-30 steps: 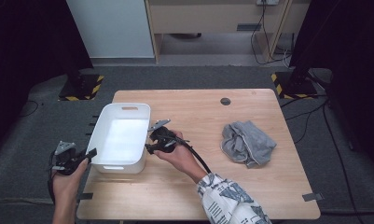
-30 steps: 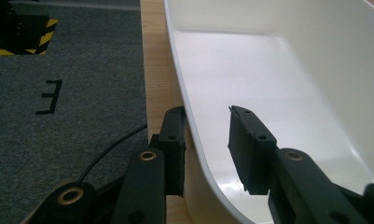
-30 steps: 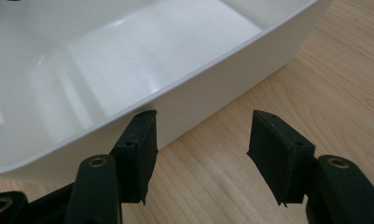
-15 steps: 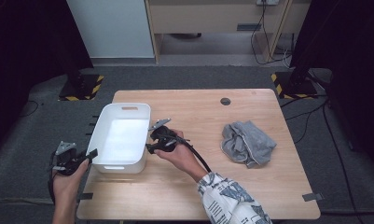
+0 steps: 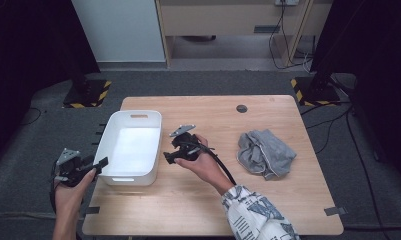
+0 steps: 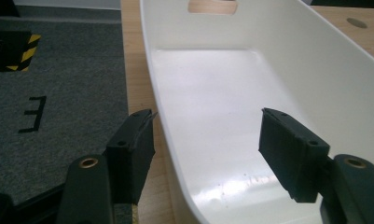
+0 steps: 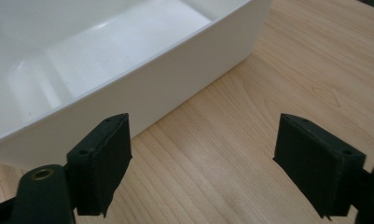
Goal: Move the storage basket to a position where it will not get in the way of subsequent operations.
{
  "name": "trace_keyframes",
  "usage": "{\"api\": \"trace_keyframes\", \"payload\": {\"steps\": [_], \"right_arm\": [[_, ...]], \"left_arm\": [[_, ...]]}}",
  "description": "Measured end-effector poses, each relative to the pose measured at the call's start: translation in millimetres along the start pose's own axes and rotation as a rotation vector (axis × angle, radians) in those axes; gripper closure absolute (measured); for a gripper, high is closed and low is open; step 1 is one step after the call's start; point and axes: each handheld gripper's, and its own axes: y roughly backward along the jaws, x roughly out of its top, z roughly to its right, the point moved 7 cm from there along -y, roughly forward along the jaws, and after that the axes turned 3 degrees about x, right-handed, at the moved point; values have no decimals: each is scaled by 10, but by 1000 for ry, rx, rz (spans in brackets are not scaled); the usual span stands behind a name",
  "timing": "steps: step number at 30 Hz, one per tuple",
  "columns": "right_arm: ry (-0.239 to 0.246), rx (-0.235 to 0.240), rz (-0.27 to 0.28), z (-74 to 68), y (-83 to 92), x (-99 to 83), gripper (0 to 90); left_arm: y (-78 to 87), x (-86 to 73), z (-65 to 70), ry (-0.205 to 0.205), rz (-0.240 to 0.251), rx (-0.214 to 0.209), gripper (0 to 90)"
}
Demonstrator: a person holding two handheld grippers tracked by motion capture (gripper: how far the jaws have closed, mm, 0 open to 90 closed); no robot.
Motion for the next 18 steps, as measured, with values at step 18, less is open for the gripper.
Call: {"api": "trace_keyframes", "payload": {"steps": [18], "right_arm": [[9, 11, 6, 301, 493, -199, 63]], "left_arm": [[-46, 319, 350, -80, 1, -52, 84]]}}
